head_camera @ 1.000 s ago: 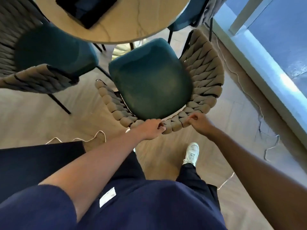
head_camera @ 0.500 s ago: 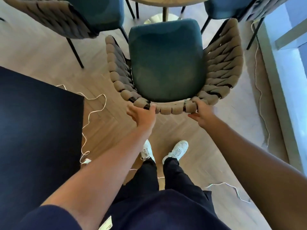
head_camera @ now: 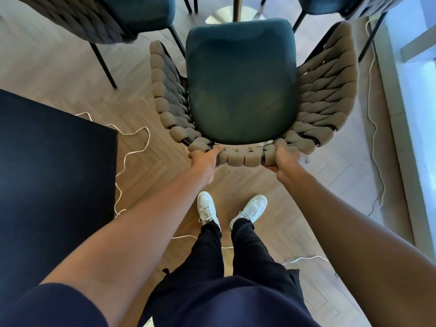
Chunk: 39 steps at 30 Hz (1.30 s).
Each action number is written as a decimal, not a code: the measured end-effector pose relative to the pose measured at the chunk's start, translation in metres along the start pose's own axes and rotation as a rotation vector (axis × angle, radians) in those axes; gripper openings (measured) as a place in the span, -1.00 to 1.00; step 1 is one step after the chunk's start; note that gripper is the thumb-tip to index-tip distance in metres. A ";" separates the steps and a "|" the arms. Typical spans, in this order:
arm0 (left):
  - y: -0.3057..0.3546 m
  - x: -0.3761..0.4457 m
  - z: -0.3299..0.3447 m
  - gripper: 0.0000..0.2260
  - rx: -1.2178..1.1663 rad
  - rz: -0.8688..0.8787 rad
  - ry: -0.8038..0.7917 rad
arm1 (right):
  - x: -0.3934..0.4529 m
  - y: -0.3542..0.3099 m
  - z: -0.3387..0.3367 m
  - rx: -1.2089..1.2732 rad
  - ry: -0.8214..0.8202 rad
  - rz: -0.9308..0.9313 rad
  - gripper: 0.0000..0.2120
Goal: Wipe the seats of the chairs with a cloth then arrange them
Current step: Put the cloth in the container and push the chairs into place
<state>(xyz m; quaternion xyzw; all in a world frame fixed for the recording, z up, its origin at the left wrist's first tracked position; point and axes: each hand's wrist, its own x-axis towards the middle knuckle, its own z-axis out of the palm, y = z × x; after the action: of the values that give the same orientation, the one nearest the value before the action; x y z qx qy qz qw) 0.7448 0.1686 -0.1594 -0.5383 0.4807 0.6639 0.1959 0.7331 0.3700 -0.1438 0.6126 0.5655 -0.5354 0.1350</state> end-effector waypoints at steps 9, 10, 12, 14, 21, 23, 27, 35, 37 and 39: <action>0.006 0.009 0.000 -0.38 -0.016 0.015 -0.027 | 0.004 0.001 0.000 -0.017 -0.065 -0.023 -0.52; 0.009 0.011 0.001 -0.39 -0.012 0.014 -0.016 | 0.004 0.000 0.001 -0.013 -0.077 -0.027 -0.52; 0.010 0.014 0.001 -0.40 0.014 0.034 -0.018 | 0.005 -0.001 0.003 -0.009 -0.083 -0.030 -0.51; 0.007 0.016 0.001 -0.37 0.030 0.043 -0.020 | 0.006 -0.001 0.003 -0.016 -0.086 -0.022 -0.37; -0.012 0.017 0.007 -0.25 0.015 0.002 -0.022 | 0.017 -0.002 -0.017 -0.066 -0.087 -0.047 -0.51; -0.011 0.017 0.007 -0.26 0.034 0.002 -0.016 | 0.018 -0.001 -0.020 -0.064 -0.101 -0.045 -0.50; -0.002 0.005 0.005 -0.32 0.052 0.011 0.002 | 0.013 0.000 -0.015 -0.028 -0.123 -0.035 -0.51; 0.007 -0.034 0.004 -0.48 0.426 -0.052 0.046 | -0.011 -0.010 -0.047 -0.343 -0.340 -0.045 -0.63; 0.007 -0.057 0.007 -0.55 0.649 -0.093 -0.077 | -0.026 -0.013 -0.065 -0.513 -0.363 -0.142 -0.57; 0.013 -0.077 0.012 -0.60 0.795 -0.064 -0.197 | -0.042 -0.018 -0.083 -0.615 -0.339 -0.266 -0.60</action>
<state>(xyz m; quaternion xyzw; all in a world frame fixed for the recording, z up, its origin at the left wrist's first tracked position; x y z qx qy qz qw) 0.7549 0.1933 -0.0849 -0.3690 0.6618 0.4683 0.4544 0.7685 0.4168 -0.0691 0.3673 0.7440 -0.4472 0.3339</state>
